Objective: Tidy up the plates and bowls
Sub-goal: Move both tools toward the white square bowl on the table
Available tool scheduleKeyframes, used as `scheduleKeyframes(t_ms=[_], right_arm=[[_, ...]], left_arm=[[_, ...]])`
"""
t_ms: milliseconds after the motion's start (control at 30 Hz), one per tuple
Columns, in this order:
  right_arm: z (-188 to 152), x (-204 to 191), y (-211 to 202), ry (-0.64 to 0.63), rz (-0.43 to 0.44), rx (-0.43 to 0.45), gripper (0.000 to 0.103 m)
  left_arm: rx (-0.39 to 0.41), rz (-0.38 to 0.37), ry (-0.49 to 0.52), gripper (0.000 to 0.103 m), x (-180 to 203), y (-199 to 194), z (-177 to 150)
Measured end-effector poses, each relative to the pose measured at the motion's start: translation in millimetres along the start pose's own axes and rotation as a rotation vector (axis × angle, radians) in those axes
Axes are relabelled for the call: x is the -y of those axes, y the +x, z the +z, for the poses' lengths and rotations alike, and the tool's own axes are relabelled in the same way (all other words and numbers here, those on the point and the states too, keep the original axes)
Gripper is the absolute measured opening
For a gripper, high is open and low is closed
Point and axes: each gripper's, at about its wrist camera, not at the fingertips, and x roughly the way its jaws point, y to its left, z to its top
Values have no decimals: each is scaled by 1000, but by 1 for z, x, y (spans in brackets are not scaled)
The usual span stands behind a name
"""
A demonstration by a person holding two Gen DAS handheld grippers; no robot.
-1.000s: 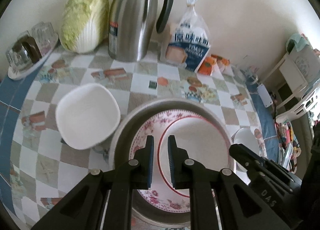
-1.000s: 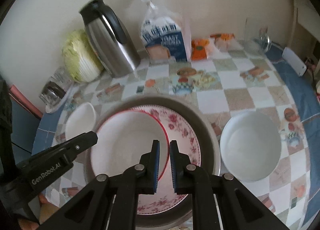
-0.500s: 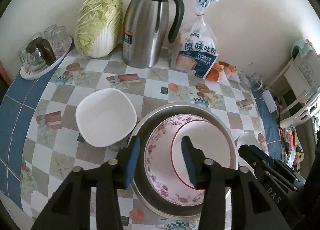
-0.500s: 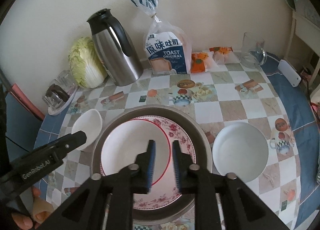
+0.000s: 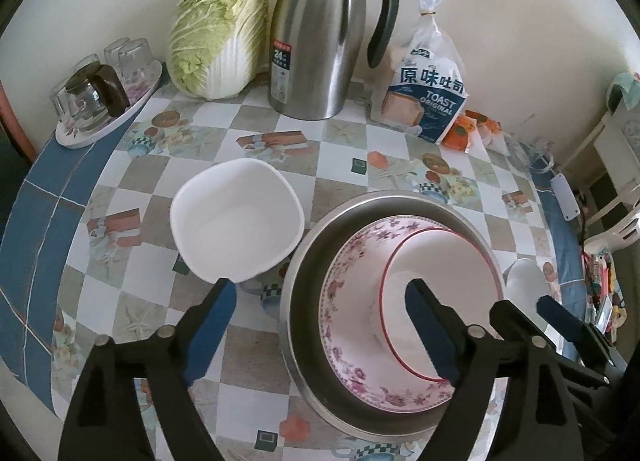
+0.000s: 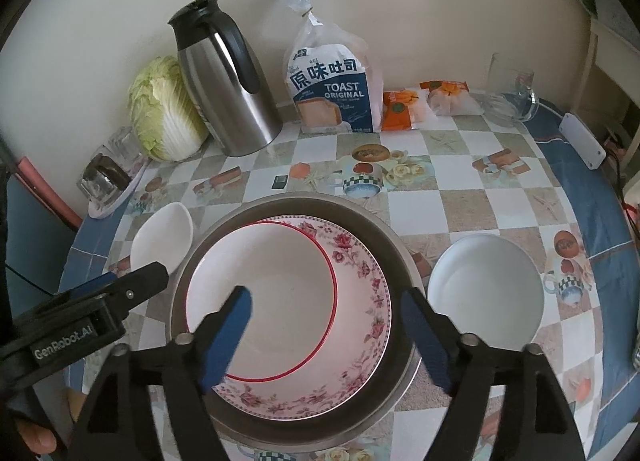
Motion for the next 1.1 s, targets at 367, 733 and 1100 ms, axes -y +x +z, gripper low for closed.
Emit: scheduleKeyframes(t_ms=[367,733,1100], right_arm=[[0,5,2,28,8,9,103],[3,-2,-11,12,6,45,103],[4,-52,-15,-44,65,73,103]], left_arm=[[-3,34,-20,92,-9,1,0],[39,85,-91,92,-42,-14,4],[88,197,-257,92,-121,-36,2]])
